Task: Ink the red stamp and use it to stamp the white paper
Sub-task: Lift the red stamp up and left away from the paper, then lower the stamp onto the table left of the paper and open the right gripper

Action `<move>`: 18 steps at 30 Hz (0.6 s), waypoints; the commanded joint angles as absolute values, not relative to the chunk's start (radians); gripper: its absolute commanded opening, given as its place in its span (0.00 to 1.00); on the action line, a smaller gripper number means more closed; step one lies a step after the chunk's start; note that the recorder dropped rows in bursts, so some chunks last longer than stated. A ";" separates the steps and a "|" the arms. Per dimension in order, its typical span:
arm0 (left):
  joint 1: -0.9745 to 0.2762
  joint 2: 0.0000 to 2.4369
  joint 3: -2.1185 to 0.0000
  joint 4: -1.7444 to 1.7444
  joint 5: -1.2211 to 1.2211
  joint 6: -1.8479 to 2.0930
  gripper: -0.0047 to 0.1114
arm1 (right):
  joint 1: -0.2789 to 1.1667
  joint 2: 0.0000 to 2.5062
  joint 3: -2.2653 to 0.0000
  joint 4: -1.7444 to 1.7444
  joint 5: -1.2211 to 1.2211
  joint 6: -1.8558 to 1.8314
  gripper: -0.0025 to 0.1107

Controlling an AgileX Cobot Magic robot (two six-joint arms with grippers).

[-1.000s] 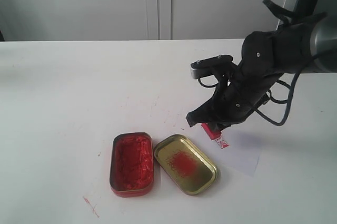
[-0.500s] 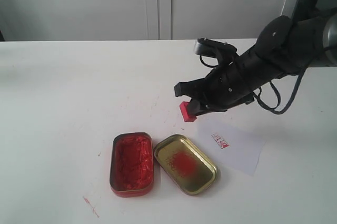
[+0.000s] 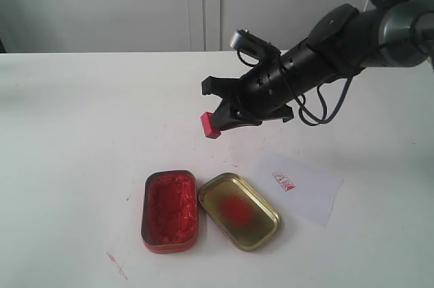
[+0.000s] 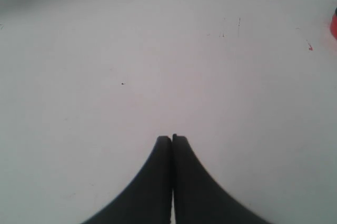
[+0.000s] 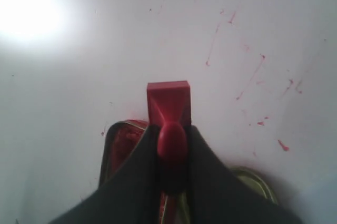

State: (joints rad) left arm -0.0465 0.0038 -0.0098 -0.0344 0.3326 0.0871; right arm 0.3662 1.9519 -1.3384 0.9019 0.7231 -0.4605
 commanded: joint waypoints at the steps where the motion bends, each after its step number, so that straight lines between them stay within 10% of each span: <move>1: -0.051 0.000 0.000 -0.037 0.334 0.086 0.04 | 0.351 2.012 -1.401 0.945 0.790 -0.470 0.02; 18: -0.051 0.000 0.000 -0.037 0.334 0.086 0.04 | 0.261 2.152 -1.429 1.048 0.885 -0.476 0.02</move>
State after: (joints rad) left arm -0.0465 0.0038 -0.0098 -0.0344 0.3326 0.0871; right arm 0.2728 2.1426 -1.4233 1.0326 0.8757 -0.4627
